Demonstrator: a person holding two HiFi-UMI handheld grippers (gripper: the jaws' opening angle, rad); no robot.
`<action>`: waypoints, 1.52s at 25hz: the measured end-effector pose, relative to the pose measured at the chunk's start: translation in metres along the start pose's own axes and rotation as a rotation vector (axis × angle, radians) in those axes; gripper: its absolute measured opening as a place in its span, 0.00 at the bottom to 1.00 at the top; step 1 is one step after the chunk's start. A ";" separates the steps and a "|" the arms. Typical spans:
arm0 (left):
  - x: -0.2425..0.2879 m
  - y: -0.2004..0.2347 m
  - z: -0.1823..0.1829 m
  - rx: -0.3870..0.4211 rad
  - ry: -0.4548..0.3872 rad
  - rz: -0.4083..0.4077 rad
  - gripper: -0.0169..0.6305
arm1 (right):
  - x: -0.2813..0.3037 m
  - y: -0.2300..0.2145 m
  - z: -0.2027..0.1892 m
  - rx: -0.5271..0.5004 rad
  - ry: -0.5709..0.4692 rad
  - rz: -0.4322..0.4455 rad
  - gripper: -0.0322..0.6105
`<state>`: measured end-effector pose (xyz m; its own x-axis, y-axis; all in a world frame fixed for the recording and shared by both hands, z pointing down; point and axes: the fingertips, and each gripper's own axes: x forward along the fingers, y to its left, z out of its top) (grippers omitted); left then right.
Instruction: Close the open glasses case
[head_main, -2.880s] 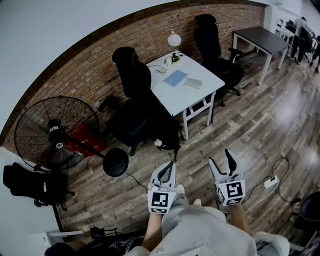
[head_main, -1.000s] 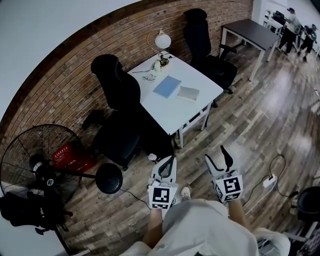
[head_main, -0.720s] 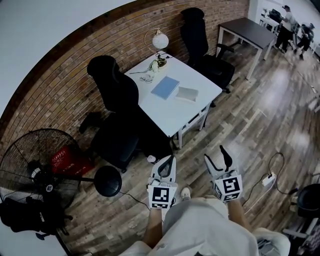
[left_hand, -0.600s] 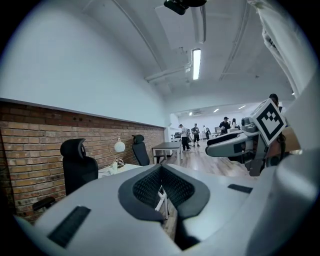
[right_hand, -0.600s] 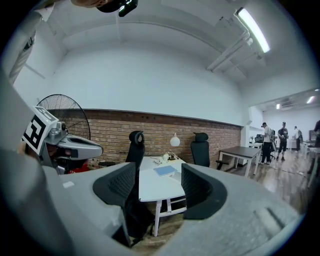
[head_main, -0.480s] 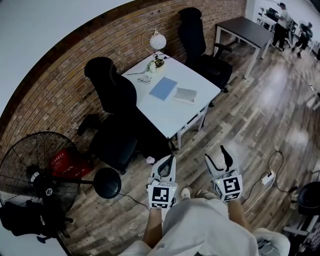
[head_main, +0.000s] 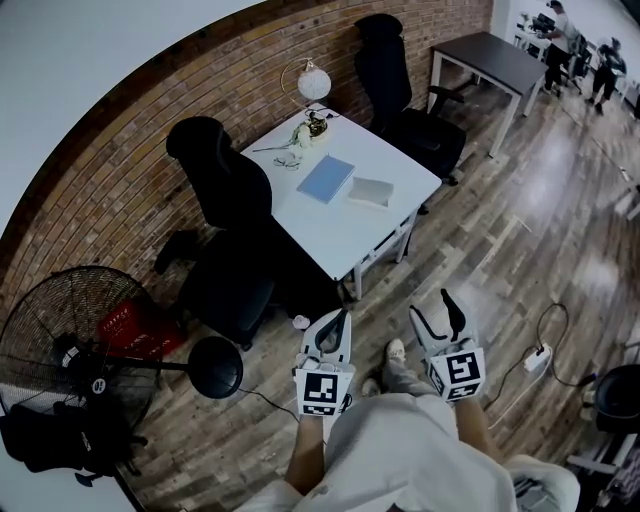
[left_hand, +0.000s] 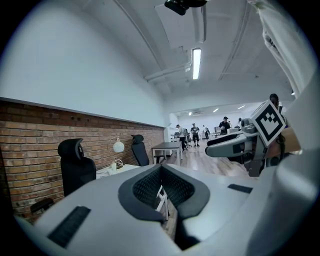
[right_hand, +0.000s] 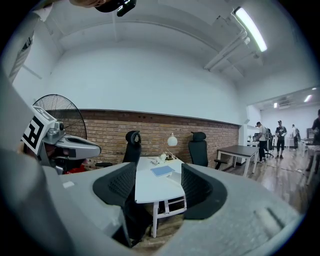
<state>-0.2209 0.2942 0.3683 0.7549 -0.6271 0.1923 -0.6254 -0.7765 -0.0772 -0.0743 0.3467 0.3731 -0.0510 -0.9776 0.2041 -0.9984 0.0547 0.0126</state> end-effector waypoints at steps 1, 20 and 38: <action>0.002 0.001 0.000 0.001 -0.001 0.004 0.03 | 0.003 -0.001 0.001 -0.002 -0.003 0.005 0.50; 0.097 0.025 0.010 -0.002 0.022 0.048 0.03 | 0.083 -0.064 0.007 0.023 0.010 0.049 0.50; 0.160 0.028 0.028 0.015 0.047 0.124 0.03 | 0.136 -0.124 0.018 0.042 -0.006 0.121 0.50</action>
<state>-0.1124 0.1703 0.3696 0.6615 -0.7151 0.2258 -0.7102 -0.6941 -0.1176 0.0421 0.2034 0.3821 -0.1712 -0.9655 0.1960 -0.9850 0.1638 -0.0533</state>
